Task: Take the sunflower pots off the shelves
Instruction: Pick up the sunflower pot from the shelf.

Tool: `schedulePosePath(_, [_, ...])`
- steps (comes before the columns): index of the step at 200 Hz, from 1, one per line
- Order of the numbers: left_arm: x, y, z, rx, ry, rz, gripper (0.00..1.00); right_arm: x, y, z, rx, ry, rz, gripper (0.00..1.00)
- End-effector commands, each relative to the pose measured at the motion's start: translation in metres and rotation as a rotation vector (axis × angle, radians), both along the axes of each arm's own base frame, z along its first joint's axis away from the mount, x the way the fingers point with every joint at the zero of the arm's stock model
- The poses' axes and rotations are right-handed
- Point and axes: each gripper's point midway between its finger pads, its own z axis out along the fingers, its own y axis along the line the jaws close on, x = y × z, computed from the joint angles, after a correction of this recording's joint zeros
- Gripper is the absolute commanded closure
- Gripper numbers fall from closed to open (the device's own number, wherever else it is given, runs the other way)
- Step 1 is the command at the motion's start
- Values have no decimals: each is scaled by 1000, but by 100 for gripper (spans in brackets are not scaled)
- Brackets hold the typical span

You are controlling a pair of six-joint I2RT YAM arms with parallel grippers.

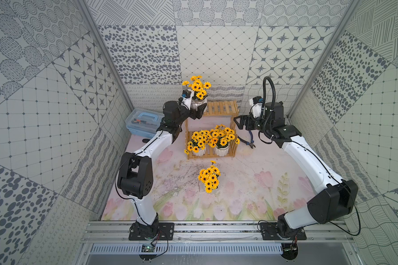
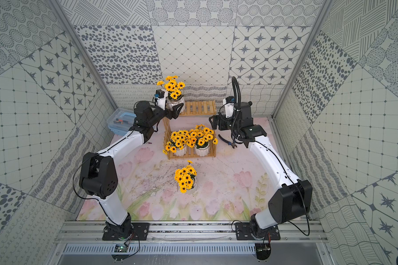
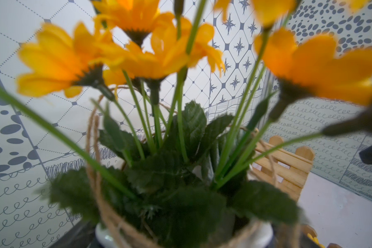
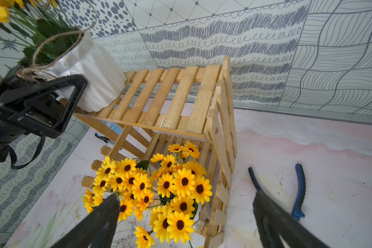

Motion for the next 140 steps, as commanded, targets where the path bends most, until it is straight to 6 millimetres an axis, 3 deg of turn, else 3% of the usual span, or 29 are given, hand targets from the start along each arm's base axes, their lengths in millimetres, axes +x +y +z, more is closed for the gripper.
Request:
schedulePosePath(1, [-8,-2,11,-8,-24,-21,57,-6,-4,18,12,-55,3,2])
schedulePosePath(49, [-6,0,18,-38,-33,-3,100,-8,-4,16,9,-53,2,2])
schedulePosePath(140, [-16,2,45,-62,-83,-14,100,-8,-5,10,8,-43,1,2])
